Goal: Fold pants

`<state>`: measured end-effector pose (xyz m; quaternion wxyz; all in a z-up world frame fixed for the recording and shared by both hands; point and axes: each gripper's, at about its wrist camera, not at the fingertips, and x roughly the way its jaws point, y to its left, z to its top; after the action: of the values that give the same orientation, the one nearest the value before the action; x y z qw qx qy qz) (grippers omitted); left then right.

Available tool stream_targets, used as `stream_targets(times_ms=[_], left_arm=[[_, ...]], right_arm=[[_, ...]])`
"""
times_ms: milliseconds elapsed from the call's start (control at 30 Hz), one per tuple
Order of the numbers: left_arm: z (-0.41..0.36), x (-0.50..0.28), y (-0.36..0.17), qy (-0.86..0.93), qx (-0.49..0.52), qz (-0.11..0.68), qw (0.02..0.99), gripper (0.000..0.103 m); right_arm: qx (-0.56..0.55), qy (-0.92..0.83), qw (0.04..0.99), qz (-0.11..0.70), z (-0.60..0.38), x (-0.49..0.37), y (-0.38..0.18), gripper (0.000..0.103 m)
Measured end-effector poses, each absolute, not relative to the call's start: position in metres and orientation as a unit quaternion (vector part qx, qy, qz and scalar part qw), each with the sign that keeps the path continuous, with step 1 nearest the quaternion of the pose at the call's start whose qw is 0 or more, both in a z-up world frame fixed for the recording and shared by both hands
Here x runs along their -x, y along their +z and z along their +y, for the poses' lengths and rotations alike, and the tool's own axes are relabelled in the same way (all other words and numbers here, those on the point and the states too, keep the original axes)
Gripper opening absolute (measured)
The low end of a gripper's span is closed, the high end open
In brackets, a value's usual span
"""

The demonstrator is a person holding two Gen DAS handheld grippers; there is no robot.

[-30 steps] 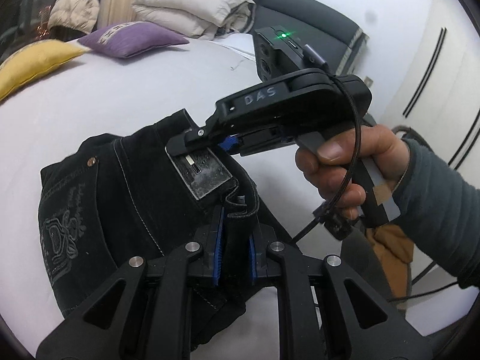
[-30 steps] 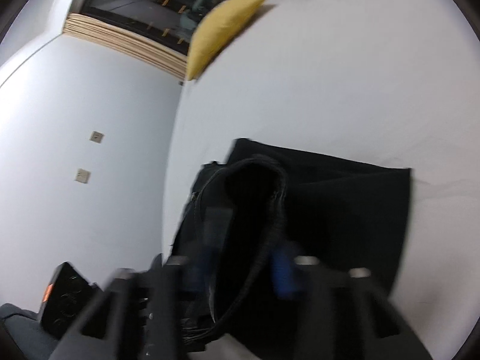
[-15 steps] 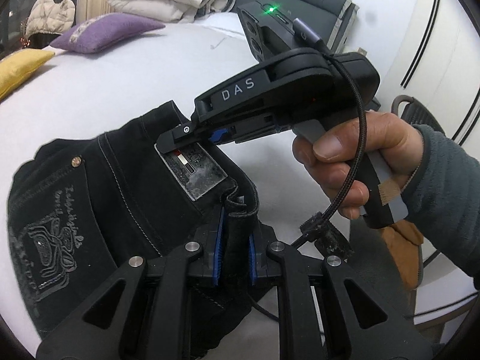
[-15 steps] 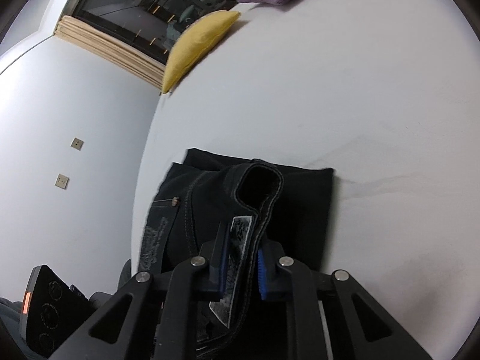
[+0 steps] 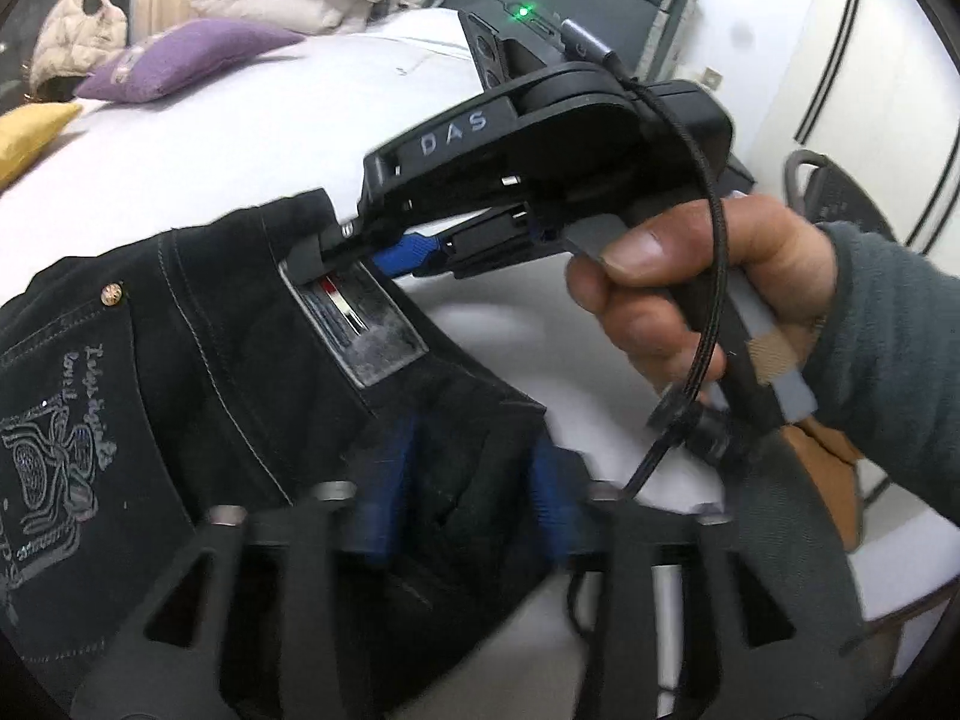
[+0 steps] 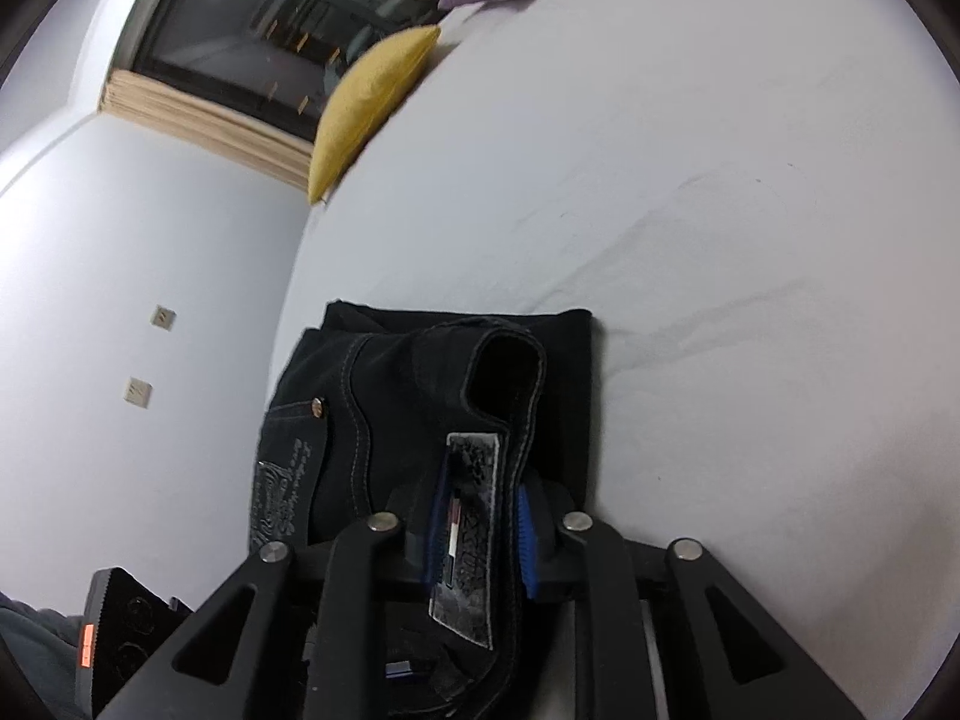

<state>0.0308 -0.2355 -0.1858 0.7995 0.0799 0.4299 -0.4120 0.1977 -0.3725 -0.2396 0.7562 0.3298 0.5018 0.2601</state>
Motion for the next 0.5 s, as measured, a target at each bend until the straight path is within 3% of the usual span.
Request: stream_targets(times_ms=[100, 133, 300, 500], left_arm=[[-0.214, -0.018, -0.165, -0.42, -0.06, 0.421, 0.802, 0.057], [-0.204, -0.014, -0.158, -0.418, -0.055, 0.418, 0.805, 0.059], [-0.123, -0.024, -0.127, -0.359, -0.006, 0.387, 0.849, 0.06], [-0.079, -0.063, -0.142, -0.291, 0.032, 0.393, 0.872, 0.059]], right_arm=[[-0.316, 0.225, 0.776, 0.497, -0.383, -0.187, -0.225, 0.046], [-0.309, 0.207, 0.784, 0.497, -0.388, -0.184, -0.22, 0.057], [-0.295, 0.197, 0.808, 0.47, -0.397, -0.163, -0.177, 0.058], [-0.291, 0.315, 0.786, 0.445, -0.331, -0.15, -0.146, 0.058]])
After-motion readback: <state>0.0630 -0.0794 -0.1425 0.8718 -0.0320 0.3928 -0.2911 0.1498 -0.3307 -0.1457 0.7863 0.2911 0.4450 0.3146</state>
